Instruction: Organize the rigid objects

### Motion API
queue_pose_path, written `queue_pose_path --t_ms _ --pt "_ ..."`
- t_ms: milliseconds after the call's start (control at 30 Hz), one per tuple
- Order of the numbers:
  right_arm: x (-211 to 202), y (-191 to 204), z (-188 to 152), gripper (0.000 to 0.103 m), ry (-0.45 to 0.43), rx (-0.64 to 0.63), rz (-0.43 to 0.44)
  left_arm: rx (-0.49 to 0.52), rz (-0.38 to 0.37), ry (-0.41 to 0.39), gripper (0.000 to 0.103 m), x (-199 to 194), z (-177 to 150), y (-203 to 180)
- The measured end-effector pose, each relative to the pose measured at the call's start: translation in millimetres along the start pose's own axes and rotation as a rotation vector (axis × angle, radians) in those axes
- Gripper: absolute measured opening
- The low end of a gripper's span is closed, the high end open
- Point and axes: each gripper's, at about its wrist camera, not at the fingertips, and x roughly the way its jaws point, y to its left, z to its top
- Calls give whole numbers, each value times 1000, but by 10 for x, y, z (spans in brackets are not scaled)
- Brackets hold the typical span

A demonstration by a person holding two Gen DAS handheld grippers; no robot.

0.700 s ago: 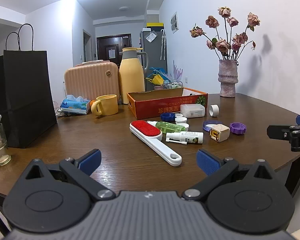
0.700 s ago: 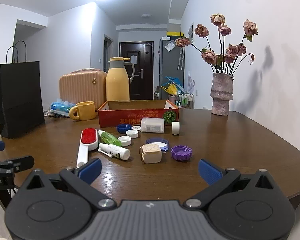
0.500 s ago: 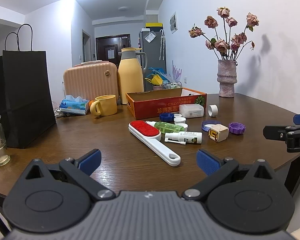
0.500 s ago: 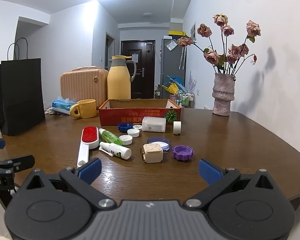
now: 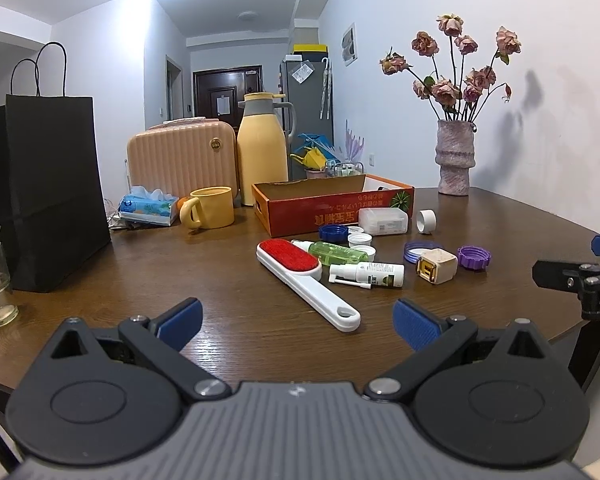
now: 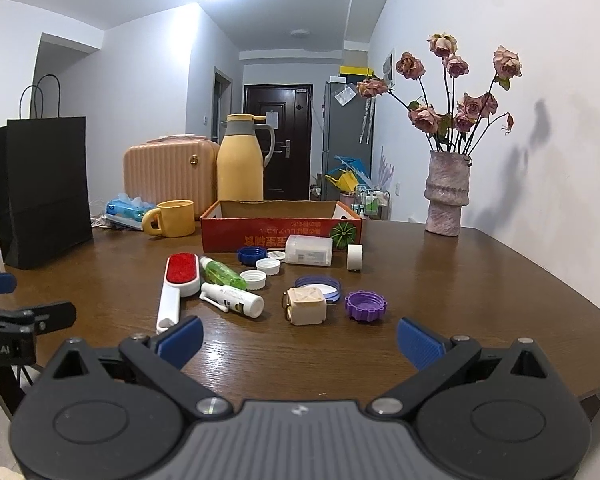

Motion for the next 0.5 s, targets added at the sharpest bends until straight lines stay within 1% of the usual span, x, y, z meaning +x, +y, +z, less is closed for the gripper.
queue_pose_path --t_ms 233,500 --pt "-56 -3 -3 103 -17 -5 3 2 -4 -2 103 1 12 -33" --pt "-56 17 -17 103 -17 -8 14 2 -5 -3 103 -5 10 -40"
